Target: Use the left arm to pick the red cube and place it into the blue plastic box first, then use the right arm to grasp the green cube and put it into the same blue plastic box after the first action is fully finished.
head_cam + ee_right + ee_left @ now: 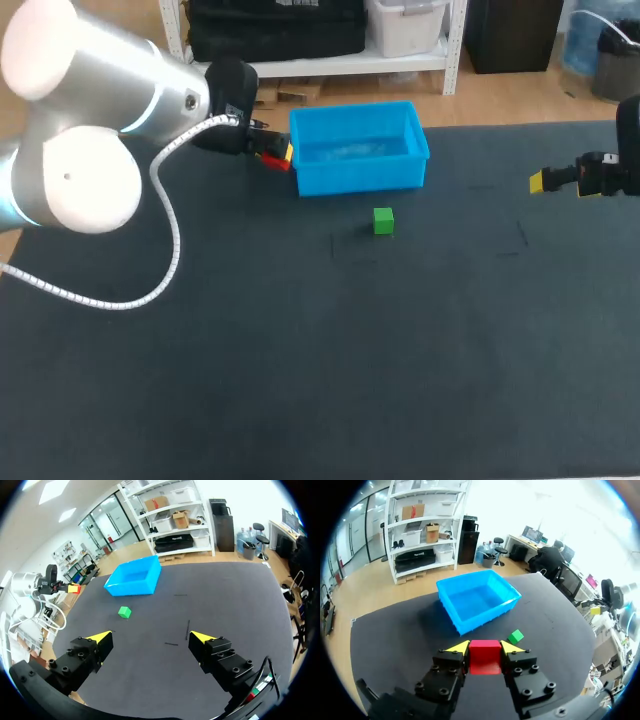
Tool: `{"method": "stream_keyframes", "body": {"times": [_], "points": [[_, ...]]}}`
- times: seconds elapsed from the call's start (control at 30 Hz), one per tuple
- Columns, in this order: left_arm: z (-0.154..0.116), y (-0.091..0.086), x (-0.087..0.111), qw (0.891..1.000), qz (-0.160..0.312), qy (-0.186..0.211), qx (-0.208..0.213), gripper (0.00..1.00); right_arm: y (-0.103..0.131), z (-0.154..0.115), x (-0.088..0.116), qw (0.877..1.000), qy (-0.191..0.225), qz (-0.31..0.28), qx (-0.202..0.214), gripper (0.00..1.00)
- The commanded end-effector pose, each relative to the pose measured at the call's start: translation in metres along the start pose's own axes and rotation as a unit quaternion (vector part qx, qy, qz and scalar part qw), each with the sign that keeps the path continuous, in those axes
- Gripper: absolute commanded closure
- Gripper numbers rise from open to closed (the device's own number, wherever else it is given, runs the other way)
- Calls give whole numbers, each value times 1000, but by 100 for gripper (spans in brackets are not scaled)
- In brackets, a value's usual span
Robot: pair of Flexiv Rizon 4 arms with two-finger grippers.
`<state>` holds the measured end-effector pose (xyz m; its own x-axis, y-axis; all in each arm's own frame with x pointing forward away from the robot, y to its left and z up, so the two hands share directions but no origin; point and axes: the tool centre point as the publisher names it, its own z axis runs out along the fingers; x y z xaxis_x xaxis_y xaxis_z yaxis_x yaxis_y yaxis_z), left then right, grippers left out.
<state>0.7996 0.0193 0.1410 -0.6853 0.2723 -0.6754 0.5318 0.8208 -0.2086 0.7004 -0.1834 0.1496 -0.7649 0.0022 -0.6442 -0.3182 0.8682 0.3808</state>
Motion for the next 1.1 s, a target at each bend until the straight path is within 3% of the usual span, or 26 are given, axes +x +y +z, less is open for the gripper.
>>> {"method": "stream_keyframes", "body": {"times": [0.03, 0.67, 1.1], "points": [[13, 7, -7, 1000, 4, 0, 22, 100, -1, 0, 0, 1000, 0, 0, -1, 0], [95, 19, -73, 998, 29, -10, 58, 100, -1, 0, 0, 1000, 0, 0, -1, 0], [135, 17, -83, 998, 24, -2, 64, 100, -1, 0, 0, 1000, 0, 0, -1, 0]]}}
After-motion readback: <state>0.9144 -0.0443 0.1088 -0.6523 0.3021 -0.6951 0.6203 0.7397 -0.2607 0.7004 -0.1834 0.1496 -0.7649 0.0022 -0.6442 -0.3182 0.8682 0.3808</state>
